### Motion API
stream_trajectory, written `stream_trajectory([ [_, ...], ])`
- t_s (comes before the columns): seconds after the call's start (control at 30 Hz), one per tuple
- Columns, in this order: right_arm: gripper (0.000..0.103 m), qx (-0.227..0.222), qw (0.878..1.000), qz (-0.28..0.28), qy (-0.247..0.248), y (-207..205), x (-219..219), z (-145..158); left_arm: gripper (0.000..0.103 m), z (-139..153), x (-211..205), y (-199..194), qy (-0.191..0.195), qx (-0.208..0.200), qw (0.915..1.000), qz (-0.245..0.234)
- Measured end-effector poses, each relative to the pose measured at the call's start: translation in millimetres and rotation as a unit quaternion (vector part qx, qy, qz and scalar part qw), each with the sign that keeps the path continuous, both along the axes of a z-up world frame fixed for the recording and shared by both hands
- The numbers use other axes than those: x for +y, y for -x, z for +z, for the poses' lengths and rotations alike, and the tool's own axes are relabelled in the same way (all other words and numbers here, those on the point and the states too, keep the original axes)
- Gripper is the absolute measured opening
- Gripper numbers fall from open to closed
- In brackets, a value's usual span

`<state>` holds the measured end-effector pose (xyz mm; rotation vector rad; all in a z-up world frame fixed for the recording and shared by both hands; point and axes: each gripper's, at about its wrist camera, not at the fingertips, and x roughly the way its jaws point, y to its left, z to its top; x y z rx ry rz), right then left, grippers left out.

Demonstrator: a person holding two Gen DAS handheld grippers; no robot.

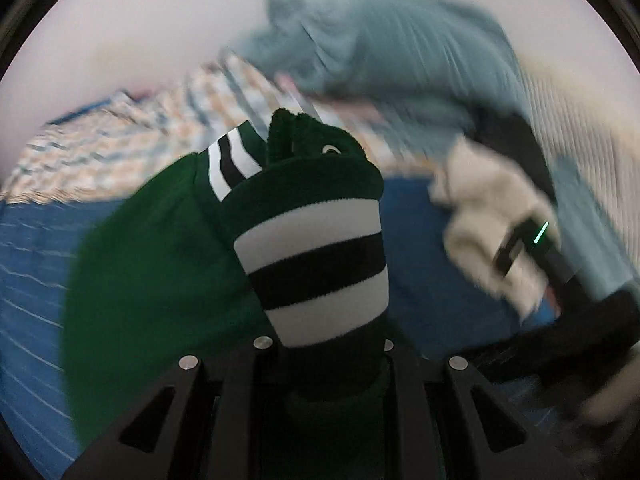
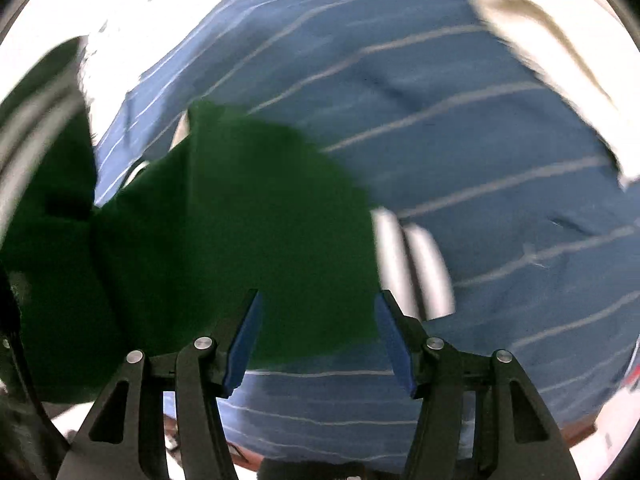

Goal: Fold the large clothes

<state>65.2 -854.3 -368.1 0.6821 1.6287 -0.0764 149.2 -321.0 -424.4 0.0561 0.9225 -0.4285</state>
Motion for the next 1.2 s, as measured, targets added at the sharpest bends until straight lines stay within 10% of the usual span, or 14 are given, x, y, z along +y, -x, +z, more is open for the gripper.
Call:
stream_trajectory([
  [0.13,0.06,0.019,0.999,-0.026,0.01,25,-45,-6,0.013,-58,-21,-2,-0.058,0.064,0.9961,-0.02],
  [0.3,0.08,0.009,0.999,-0.032,0.008,37,-65,4,0.019,-37,-12,1,-0.088,0.071,0.9934,-0.024],
  [0.37,0.082,-0.002,1.0,-0.015,-0.002,35,-72,13,0.048,-32,-9,5,-0.092,0.068,0.9927,-0.037],
  [0.4,0.082,-0.008,1.0,-0.007,-0.004,28,-72,18,0.087,-21,-6,6,-0.081,0.073,0.9933,-0.041],
  [0.43,0.082,-0.015,1.0,-0.001,-0.004,19,-71,20,0.099,-16,-3,11,-0.071,0.069,0.9941,-0.043],
  [0.67,0.083,-0.086,0.995,0.036,-0.029,-21,-55,72,0.099,16,72,30,-0.098,0.088,0.9875,0.087],
  [0.8,0.083,-0.105,0.987,0.08,-0.096,-58,-8,70,0.099,3,165,42,-0.167,0.098,0.9524,0.235],
  [0.97,0.082,-0.028,0.986,0.153,-0.064,-87,46,8,0.099,-73,268,63,-0.247,0.17,0.8769,0.376],
  [1.03,0.043,-0.001,0.982,0.183,-0.048,-85,62,-18,0.099,-110,288,68,-0.253,0.207,0.858,0.396],
  [1.07,0.007,0.003,0.982,0.184,-0.036,-80,63,-22,0.099,-124,292,71,-0.25,0.221,0.8541,0.399],
  [1.2,0.002,-0.052,0.99,0.125,-0.041,-56,34,24,0.103,-154,294,74,-0.23,0.223,0.8562,0.405],
])
